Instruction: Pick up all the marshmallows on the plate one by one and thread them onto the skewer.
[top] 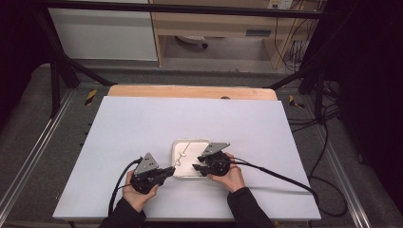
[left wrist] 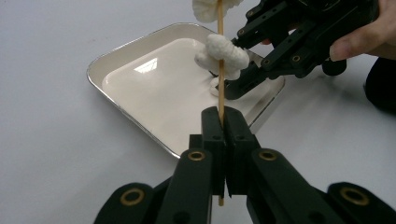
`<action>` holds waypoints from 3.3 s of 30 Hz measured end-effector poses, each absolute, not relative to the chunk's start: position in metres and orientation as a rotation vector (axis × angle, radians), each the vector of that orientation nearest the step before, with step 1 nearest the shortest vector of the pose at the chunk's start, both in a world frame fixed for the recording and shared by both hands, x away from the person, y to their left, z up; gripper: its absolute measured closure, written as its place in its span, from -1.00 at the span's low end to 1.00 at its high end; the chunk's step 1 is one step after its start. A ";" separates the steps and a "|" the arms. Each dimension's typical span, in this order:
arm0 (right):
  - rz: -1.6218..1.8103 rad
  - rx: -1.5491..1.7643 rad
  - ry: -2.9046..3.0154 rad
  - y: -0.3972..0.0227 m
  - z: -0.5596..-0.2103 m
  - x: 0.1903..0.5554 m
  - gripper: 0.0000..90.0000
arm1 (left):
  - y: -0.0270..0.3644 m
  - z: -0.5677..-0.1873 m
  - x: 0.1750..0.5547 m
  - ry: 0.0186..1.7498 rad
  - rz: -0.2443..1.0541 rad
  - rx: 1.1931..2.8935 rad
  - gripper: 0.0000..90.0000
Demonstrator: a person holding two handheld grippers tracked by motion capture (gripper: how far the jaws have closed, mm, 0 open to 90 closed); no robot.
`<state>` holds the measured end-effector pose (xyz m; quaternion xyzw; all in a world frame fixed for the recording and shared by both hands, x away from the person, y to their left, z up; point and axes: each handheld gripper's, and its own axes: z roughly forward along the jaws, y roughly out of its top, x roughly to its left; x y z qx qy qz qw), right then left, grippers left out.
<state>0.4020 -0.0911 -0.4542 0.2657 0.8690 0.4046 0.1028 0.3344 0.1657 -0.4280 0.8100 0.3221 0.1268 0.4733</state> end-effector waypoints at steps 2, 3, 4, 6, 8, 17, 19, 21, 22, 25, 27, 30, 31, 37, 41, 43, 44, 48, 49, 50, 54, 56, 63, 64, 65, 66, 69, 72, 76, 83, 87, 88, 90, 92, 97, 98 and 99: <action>1.197 0.786 2.570 -0.091 -0.454 0.401 0.47 | 0.166 -0.428 0.334 0.784 0.311 1.986 0.97; 1.195 0.786 2.572 -0.091 -0.454 0.401 0.49 | 0.165 -0.428 0.334 0.784 0.311 1.986 0.97; 1.193 0.789 2.572 -0.091 -0.454 0.401 0.51 | 0.165 -0.428 0.334 0.784 0.311 1.986 0.97; 1.195 0.795 2.573 -0.091 -0.454 0.402 0.54 | 0.166 -0.428 0.334 0.785 0.311 1.985 0.97; 1.199 0.806 2.574 -0.091 -0.453 0.402 0.55 | 0.166 -0.428 0.334 0.785 0.311 1.984 0.97; 1.241 0.831 2.560 -0.096 -0.441 0.401 0.57 | 0.166 -0.428 0.334 0.783 0.310 1.985 0.97; 1.248 0.836 2.556 -0.098 -0.438 0.401 0.57 | 0.165 -0.428 0.334 0.782 0.311 1.986 0.97; 1.258 0.842 2.552 -0.100 -0.434 0.400 0.57 | 0.165 -0.428 0.334 0.782 0.311 1.985 0.97; 1.262 0.846 2.550 -0.101 -0.432 0.400 0.57 | 0.165 -0.427 0.334 0.782 0.311 1.986 0.97; 1.285 0.854 2.544 -0.103 -0.427 0.399 0.57 | 0.165 -0.427 0.333 0.782 0.311 1.986 0.97; 1.298 0.858 2.538 -0.105 -0.424 0.399 0.58 | 0.165 -0.427 0.333 0.783 0.312 1.986 0.97; 1.320 0.863 2.531 -0.108 -0.419 0.397 0.58 | 0.165 -0.427 0.333 0.786 0.313 1.987 0.97; 1.331 0.873 2.525 -0.109 -0.417 0.397 0.58 | 0.165 -0.427 0.333 0.786 0.313 1.988 0.97; 1.391 0.905 2.490 -0.120 -0.408 0.394 0.58 | 0.164 -0.427 0.333 0.780 0.310 1.992 0.97; 1.432 0.923 2.470 -0.127 -0.403 0.393 0.58 | 0.164 -0.427 0.333 0.775 0.306 1.993 0.97; 1.448 0.932 2.463 -0.130 -0.401 0.392 0.58 | 0.164 -0.427 0.333 0.776 0.304 1.990 0.97; 1.457 0.936 2.460 -0.131 -0.400 0.392 0.58 | 0.164 -0.426 0.332 0.776 0.304 1.990 0.97; 1.481 0.945 2.444 -0.137 -0.395 0.390 0.58 | 0.164 -0.426 0.332 0.771 0.302 1.992 0.97; 1.489 0.941 2.440 -0.138 -0.393 0.390 0.58 | 0.164 -0.426 0.332 0.768 0.301 1.993 0.97; 1.495 0.944 2.436 -0.140 -0.391 0.390 0.58 | 0.164 -0.426 0.332 0.767 0.301 1.994 0.97; 1.535 0.954 2.411 -0.145 -0.384 0.388 0.59 | 0.163 -0.426 0.332 0.763 0.299 1.995 0.97; 1.555 0.958 2.397 -0.148 -0.380 0.387 0.59 | 0.163 -0.426 0.332 0.761 0.298 1.994 0.97; 1.604 0.961 2.366 -0.154 -0.372 0.387 0.59 | 0.162 -0.426 0.331 0.753 0.297 1.998 0.97; 1.609 0.965 2.359 -0.154 -0.371 0.387 0.59 | 0.162 -0.426 0.331 0.754 0.297 1.998 0.97; 1.614 0.971 2.357 -0.155 -0.369 0.387 0.59 | 0.162 -0.426 0.331 0.753 0.295 1.998 0.97; 1.617 0.968 2.353 -0.156 -0.368 0.387 0.59 | 0.162 -0.426 0.331 0.753 0.296 1.998 0.97; 1.624 0.967 2.342 -0.158 -0.364 0.388 0.59 | 0.162 -0.426 0.331 0.751 0.295 1.996 0.97; 1.642 0.960 2.333 -0.158 -0.360 0.388 0.59 | 0.162 -0.426 0.331 0.748 0.293 1.998 0.97; 1.684 0.959 2.318 -0.158 -0.354 0.389 0.59 | 0.161 -0.425 0.330 0.740 0.293 1.999 0.97; 1.769 0.963 2.311 -0.151 -0.350 0.395 0.59 | 0.160 -0.425 0.329 0.722 0.297 2.005 0.97; 1.813 0.971 2.309 -0.146 -0.352 0.398 0.60 | 0.159 -0.424 0.328 0.713 0.296 2.006 0.97; 1.828 0.975 2.310 -0.144 -0.353 0.399 0.60 | 0.159 -0.424 0.328 0.710 0.296 2.006 0.97; 1.856 0.987 2.309 -0.142 -0.354 0.401 0.60 | 0.158 -0.424 0.328 0.707 0.297 2.006 0.97; 1.869 0.994 2.311 -0.139 -0.356 0.403 0.60 | 0.158 -0.424 0.328 0.707 0.298 2.005 0.97; 1.869 1.000 2.331 -0.134 -0.361 0.405 0.60 | 0.158 -0.424 0.328 0.703 0.299 2.007 0.97; 1.872 0.996 2.334 -0.133 -0.361 0.406 0.60 | 0.158 -0.424 0.328 0.703 0.299 2.007 0.97; 1.876 0.997 2.335 -0.133 -0.362 0.406 0.60 | 0.158 -0.424 0.328 0.701 0.298 2.007 0.97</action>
